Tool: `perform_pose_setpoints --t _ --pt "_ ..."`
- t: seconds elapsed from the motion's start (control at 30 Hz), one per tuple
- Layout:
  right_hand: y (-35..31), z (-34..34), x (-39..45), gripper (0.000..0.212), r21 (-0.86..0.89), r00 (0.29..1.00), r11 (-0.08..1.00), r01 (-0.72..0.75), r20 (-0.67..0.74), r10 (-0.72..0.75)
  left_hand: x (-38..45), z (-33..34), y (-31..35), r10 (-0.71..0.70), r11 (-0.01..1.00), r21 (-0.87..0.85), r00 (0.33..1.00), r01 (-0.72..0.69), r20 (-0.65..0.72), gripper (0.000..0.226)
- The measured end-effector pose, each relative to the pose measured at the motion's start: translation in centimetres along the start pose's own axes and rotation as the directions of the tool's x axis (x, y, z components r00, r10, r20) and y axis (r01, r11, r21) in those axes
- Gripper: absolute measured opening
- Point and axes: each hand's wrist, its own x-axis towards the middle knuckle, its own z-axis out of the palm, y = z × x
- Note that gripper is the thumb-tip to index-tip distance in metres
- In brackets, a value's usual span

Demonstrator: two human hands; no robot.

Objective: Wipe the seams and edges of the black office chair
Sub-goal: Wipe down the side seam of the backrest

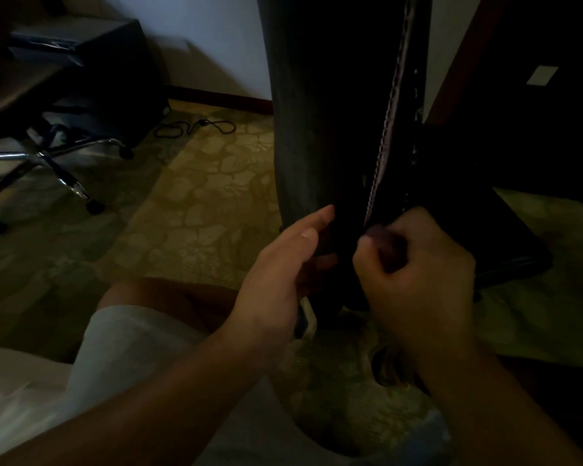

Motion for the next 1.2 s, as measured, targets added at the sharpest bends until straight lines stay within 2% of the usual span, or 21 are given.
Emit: perform_pose_setpoints --t 0.07,0.17,0.2,0.27,0.3,0.43,0.53,0.57,0.67,0.7,0.8,0.93,1.03,1.2 --pt "-0.19 0.04 -0.29 0.016 -0.019 0.998 0.998 0.063 0.032 -0.062 -0.11 -0.12 -0.06 -0.014 1.0 -0.011 1.0 0.014 -0.013 0.055" --pt "0.4 -0.29 0.27 0.019 0.027 0.994 0.995 -0.094 -0.043 0.095 -0.07 -0.2 0.04 -0.014 1.0 0.009 1.0 0.014 -0.013 0.057" --pt "0.38 -0.27 0.34 0.019 0.031 0.996 0.997 -0.074 -0.039 0.075 -0.08 -0.23 0.06 -0.006 1.0 0.018 1.0 0.006 -0.011 0.057" --pt "-0.18 0.1 -0.09 0.016 -0.018 0.997 0.997 0.081 0.015 -0.08 -0.11 -0.29 0.04 -0.001 1.0 0.012 1.0 0.001 -0.027 0.056" --pt "-0.29 0.27 -0.3 0.016 -0.019 0.993 0.993 0.114 0.025 -0.114 -0.11 -0.3 0.08 -0.004 1.0 -0.004 1.0 0.004 -0.031 0.056" --pt "0.05 0.2 0.37 0.025 0.099 0.995 0.994 -0.052 -0.079 0.059 0.2 -0.26 0.06 -0.011 1.0 -0.017 1.0 0.011 -0.007 0.054" --pt "-0.3 0.24 -0.11 0.019 0.016 0.994 0.995 0.103 -0.035 -0.103 0.26 -0.31 0.04 -0.014 1.0 0.002 1.0 0.014 -0.026 0.049" --pt "-0.21 0.22 -0.23 0.017 0.023 0.993 0.993 0.114 -0.033 -0.113 0.3 -0.36 0.04 -0.016 1.0 0.009 0.999 0.016 -0.031 0.049" --pt "0.29 -0.25 0.24 0.019 0.1 0.997 0.995 -0.018 -0.067 0.025 0.39 -0.37 0.06 -0.013 1.0 0.018 0.999 0.013 -0.029 0.052" --pt "0.33 -0.31 0.37 0.021 0.11 0.997 0.994 -0.016 -0.069 0.024 0.36 -0.35 0.12 -0.013 1.0 0.015 1.0 0.013 -0.025 0.052" --pt "-0.07 -0.31 -0.08 0.02 0.09 0.994 0.99 0.104 -0.037 -0.101 0.34 -0.4 0.18 -0.013 1.0 0.005 1.0 0.013 -0.023 0.05" --pt "0.6 -0.25 -0.55 0.022 0.334 0.99 0.935 -0.118 -0.027 0.135 0.49 -0.42 0.15 -0.02 1.0 -0.004 0.999 0.02 -0.03 0.052" --pt "0.29 -0.4 -0.31 0.023 0.373 0.991 0.918 -0.132 0.015 0.137 0.52 -0.37 0.3 -0.019 1.0 0.007 0.999 0.019 -0.033 0.051" --pt "-0.23 -0.61 -0.08 0.021 0.535 0.986 0.828 -0.166 0.07 0.152 0.6 -0.42 0.2 -0.028 0.999 -0.016 0.999 0.028 -0.036 0.05"
